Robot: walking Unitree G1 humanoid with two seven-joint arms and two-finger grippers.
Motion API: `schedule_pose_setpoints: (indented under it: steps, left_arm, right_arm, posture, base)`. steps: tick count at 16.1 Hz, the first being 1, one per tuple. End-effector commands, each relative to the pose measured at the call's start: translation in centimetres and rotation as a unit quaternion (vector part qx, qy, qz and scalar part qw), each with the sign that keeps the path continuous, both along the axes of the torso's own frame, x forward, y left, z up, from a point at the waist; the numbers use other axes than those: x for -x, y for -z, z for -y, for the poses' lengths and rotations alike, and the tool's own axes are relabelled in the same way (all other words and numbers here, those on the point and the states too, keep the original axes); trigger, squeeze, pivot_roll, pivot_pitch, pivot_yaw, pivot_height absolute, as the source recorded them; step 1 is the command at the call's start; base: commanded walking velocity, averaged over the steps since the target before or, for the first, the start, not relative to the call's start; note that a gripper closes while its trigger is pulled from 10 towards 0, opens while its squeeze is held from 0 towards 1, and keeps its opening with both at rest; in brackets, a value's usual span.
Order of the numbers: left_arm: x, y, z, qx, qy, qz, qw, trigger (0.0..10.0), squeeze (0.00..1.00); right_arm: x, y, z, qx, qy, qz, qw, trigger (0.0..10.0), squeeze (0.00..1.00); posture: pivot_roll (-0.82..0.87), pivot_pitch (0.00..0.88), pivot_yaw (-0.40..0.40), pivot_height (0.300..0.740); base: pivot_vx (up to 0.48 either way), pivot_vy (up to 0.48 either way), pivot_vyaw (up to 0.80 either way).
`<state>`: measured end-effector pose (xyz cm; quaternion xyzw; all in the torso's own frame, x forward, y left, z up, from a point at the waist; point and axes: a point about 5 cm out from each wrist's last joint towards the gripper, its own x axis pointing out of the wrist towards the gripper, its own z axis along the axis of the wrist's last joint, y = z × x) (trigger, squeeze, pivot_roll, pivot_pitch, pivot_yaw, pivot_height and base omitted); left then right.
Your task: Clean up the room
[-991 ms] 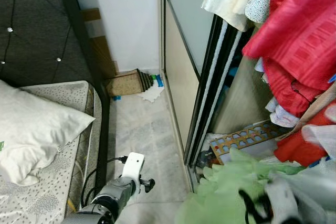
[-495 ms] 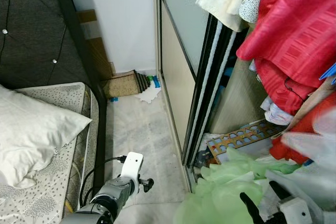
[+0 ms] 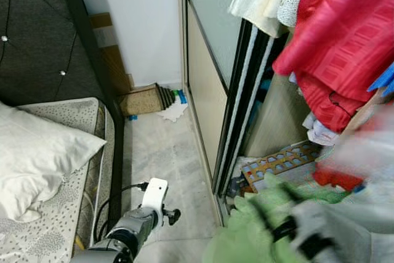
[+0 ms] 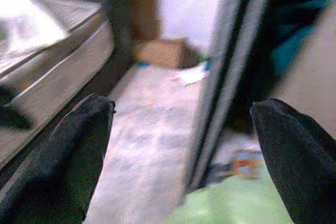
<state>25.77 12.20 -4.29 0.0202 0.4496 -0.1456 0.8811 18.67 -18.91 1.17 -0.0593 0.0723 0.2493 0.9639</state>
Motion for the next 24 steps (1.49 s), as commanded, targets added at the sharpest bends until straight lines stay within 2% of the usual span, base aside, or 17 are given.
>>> schedule_pose_setpoints:
  steps: [1,3,4,5,6,7,8,9,10,13,15,20,21,22,23,24]
  left_arm:
    - [-0.3,-0.2,-0.2,-0.002,-0.005,0.005,1.0,10.0,0.0]
    - [-0.2,-0.2,-0.2,-0.002,-0.005,0.004,1.0,10.0,0.0]
    - [-0.2,-0.1,-0.2,-0.001,-0.006,0.004,1.0,10.0,0.0]
    - [-0.2,-0.1,-0.3,-0.001,-0.007,0.003,1.0,10.0,0.0]
    - [-0.2,-0.1,-0.3,-0.001,-0.009,0.003,1.0,10.0,0.0]
    - [-0.2,-0.1,-0.3,0.0,-0.012,0.003,1.0,10.0,0.0]
    - [-0.2,-0.1,-0.3,0.001,-0.015,0.004,1.0,10.0,0.0]
    - [-0.2,-0.1,-0.4,0.002,-0.018,0.004,1.0,10.0,0.0]
    - [-0.2,-0.1,-0.4,0.002,-0.02,0.004,1.0,10.0,0.0]
    - [-0.1,0.0,-0.6,-0.001,-0.022,0.003,1.0,10.0,0.0]
    - [0.1,0.1,-0.8,-0.004,-0.022,0.0,1.0,10.0,0.0]
    - [0.3,0.3,-0.9,-0.007,-0.022,0.0,1.0,10.0,0.0]
    - [-0.1,0.0,-1.1,-0.011,-0.03,0.016,0.999,10.0,0.0]
    - [-1.4,-1.0,-1.8,-0.01,-0.07,0.046,0.996,10.0,0.0]
    - [-2.3,-1.7,-2.4,-0.001,-0.104,0.066,0.992,10.0,0.0]
    - [-3.8,-3.2,-3.3,0.0,-0.12,0.109,0.987,10.0,0.0]
  right_arm:
    - [-0.2,0.5,-0.1,0.005,-0.015,-0.01,1.0,10.0,0.0]
    - [-1.0,0.6,-0.6,0.028,-0.032,0.002,0.999,10.0,0.0]
    - [-6.9,-0.1,-3.3,0.029,-0.025,-0.016,0.999,10.0,0.0]
    - [-10.2,-1.2,-5.3,0.035,-0.021,-0.027,0.999,10.0,0.0]
    - [-11.1,-1.5,-6.1,0.051,-0.021,-0.028,0.998,10.0,0.0]
    - [-11.5,-2.7,-6.7,0.035,-0.028,0.003,0.999,10.0,0.0]
    - [-10.5,-5.7,-6.9,0.008,-0.041,0.062,0.997,10.0,0.0]
    - [-9.6,-7.3,-6.9,0.002,-0.047,0.087,0.995,10.0,0.0]
    - [-9.7,-7.5,-7.0,0.005,-0.048,0.09,0.995,10.0,0.0]
    - [-9.8,-7.3,-7.0,0.01,-0.038,0.079,0.996,10.0,0.0]
    - [-8.9,-7.9,-7.1,0.005,-0.029,0.055,0.998,10.0,0.0]
    - [-9.3,-7.6,-7.6,0.008,-0.024,0.028,0.999,10.0,0.0]
    - [-9.7,-7.3,-7.6,0.018,-0.007,0.011,1.0,10.0,0.0]
    - [-10.7,-6.9,-7.5,0.033,0.013,-0.015,0.999,10.0,0.0]
    - [-11.4,-6.9,-7.6,0.028,0.024,-0.021,0.999,10.0,0.0]
    - [-12.8,-6.7,-7.3,0.027,0.054,-0.034,0.998,10.0,0.0]
  posture:
    - [-0.26,0.034,0.013,0.74]
    - [-0.25,0.038,0.012,0.74]
    - [-0.24,0.037,0.011,0.74]
    - [-0.23,0.037,0.008,0.74]
    - [-0.23,0.036,0.005,0.74]
    - [-0.21,0.034,-0.003,0.74]
    - [-0.21,0.034,-0.006,0.74]
    - [-0.2,0.034,-0.01,0.74]
    - [-0.2,0.037,-0.013,0.74]
    - [-0.19,0.042,-0.014,0.74]
    - [-0.19,0.043,-0.009,0.74]
    - [-0.18,0.043,-0.01,0.74]
    - [-0.17,0.042,-0.008,0.74]
    - [-0.17,0.041,-0.006,0.74]
    - [-0.16,0.042,0.005,0.74]
    - [-0.14,0.04,0.005,0.74]
  base:
    - [0.0,0.0,0.0]
    - [0.0,0.0,0.24]
    - [0.0,0.0,0.53]
    - [0.0,0.0,0.56]
    - [0.0,0.0,0.8]
    - [0.0,0.0,0.8]
    - [0.0,0.0,0.8]
    - [0.0,0.0,0.8]
    - [0.0,0.0,0.8]
    - [0.0,0.0,0.8]
    - [0.0,0.0,0.68]
    - [0.0,0.0,0.37]
    - [0.0,0.0,0.0]
    - [0.0,0.0,0.0]
    - [0.0,0.0,0.0]
    - [0.0,0.0,0.0]
